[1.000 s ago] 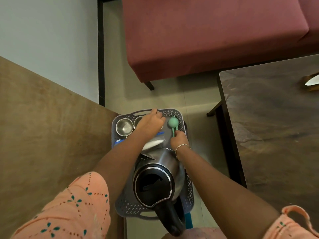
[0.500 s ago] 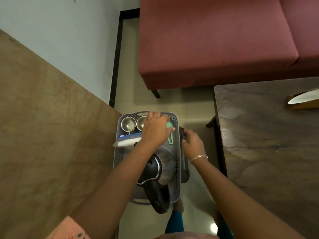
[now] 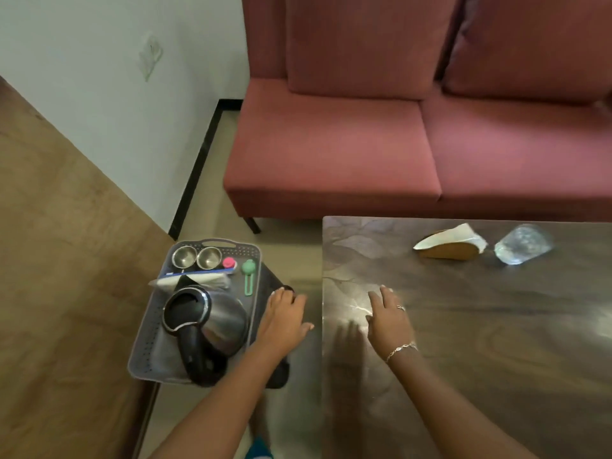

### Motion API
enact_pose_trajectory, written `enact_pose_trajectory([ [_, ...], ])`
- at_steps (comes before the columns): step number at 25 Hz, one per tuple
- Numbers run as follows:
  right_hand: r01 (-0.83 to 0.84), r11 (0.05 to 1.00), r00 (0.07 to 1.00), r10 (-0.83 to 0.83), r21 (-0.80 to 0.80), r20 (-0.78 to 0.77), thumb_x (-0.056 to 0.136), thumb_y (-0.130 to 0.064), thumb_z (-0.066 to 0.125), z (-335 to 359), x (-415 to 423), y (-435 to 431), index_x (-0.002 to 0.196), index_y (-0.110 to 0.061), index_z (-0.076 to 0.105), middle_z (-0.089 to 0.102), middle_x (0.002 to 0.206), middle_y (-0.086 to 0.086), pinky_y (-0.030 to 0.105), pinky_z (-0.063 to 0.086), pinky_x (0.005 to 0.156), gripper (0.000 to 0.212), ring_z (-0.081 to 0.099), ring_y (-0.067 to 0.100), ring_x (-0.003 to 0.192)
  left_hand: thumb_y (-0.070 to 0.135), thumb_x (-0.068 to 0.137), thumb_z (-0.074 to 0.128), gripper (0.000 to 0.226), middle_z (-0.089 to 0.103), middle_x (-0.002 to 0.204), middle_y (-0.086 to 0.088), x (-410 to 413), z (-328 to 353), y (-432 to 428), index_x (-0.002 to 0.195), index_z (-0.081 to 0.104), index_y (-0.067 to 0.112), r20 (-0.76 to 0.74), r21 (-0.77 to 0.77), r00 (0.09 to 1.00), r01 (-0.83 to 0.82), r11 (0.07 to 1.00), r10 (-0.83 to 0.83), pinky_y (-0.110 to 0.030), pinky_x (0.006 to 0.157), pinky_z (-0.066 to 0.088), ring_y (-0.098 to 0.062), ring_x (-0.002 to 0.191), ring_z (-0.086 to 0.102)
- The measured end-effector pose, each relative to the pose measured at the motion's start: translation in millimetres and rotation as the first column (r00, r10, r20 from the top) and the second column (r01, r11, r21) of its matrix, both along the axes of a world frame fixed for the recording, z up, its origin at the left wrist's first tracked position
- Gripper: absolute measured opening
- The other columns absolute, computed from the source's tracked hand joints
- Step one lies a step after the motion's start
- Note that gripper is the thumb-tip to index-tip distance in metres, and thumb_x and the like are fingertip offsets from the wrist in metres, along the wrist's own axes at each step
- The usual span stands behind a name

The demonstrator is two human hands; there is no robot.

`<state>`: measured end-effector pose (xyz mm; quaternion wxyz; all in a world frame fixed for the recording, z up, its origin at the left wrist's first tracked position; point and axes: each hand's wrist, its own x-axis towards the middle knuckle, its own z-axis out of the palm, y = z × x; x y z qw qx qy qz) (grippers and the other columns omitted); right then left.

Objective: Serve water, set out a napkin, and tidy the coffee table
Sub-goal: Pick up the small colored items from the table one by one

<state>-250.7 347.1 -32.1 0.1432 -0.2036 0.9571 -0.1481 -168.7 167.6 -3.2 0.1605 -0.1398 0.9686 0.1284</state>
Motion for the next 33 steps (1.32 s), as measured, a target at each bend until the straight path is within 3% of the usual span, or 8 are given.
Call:
enact_pose_trajectory([
  [2, -0.057, 0.998, 0.998, 0.058, 0.033, -0.034, 0.08, -0.001, 0.061, 12, -10, 23, 0.123, 0.003, 0.049, 0.039, 0.138, 0.03, 0.045, 0.03, 0.107, 0.045, 0.034, 0.043, 0.131, 0.041, 0.088, 0.053, 0.056, 0.043, 0.136, -0.011, -6, 5, 24, 0.134, 0.038, 0.013, 0.003, -0.014, 1.0, 0.005, 1.0, -0.005, -0.037, 0.117, 0.013, -0.028, 0.136, 0.028],
  [5, -0.064, 0.996, 0.996, 0.068, 0.058, -0.065, 0.086, -0.006, 0.055, 20, -20, 53, 0.127, 0.0, 0.044, 0.033, 0.143, 0.025, 0.04, 0.021, 0.112, 0.043, 0.026, 0.037, 0.136, 0.04, 0.088, 0.053, 0.057, 0.043, 0.135, -0.013, -14, 15, 58, 0.134, 0.037, 0.011, -0.024, -0.011, 1.0, 0.017, 1.0, -0.017, -0.039, 0.117, 0.016, -0.029, 0.134, 0.03],
  [13, -0.126, 0.985, 0.99, 0.133, 0.119, -0.05, 0.087, -0.011, 0.053, 19, -25, 116, 0.124, -0.005, 0.046, 0.045, 0.131, 0.014, 0.035, 0.035, 0.101, 0.039, 0.042, 0.03, 0.121, 0.037, 0.09, 0.052, 0.06, 0.032, 0.147, -0.013, -11, 29, 104, 0.14, 0.029, 0.011, -0.029, -0.086, 0.999, 0.033, 0.996, -0.036, -0.041, 0.119, 0.007, -0.027, 0.142, 0.018],
  [21, -0.041, 0.999, 0.999, 0.04, -0.026, -0.03, 0.081, -0.003, 0.057, 19, -16, 186, 0.112, 0.002, 0.055, 0.054, 0.116, 0.019, 0.039, 0.041, 0.09, 0.032, 0.051, 0.039, 0.106, 0.036, 0.091, 0.05, 0.063, 0.027, 0.15, -0.014, 5, 32, 182, 0.143, 0.024, 0.011, -0.027, -0.123, 0.999, 0.029, 0.992, -0.032, -0.039, 0.12, 0.004, -0.026, 0.144, 0.014],
  [33, 0.062, 0.998, 0.988, -0.065, -0.025, -0.142, 0.079, 0.0, 0.053, 43, -3, 385, 0.108, 0.002, 0.056, 0.055, 0.112, 0.02, 0.038, 0.042, 0.09, 0.029, 0.05, 0.038, 0.104, 0.036, 0.089, 0.053, 0.06, 0.028, 0.149, -0.014, -44, 30, 379, 0.138, 0.029, 0.011, -0.049, -0.064, 0.939, 0.337, 0.939, -0.341, -0.036, 0.119, 0.003, -0.026, 0.144, 0.013],
])
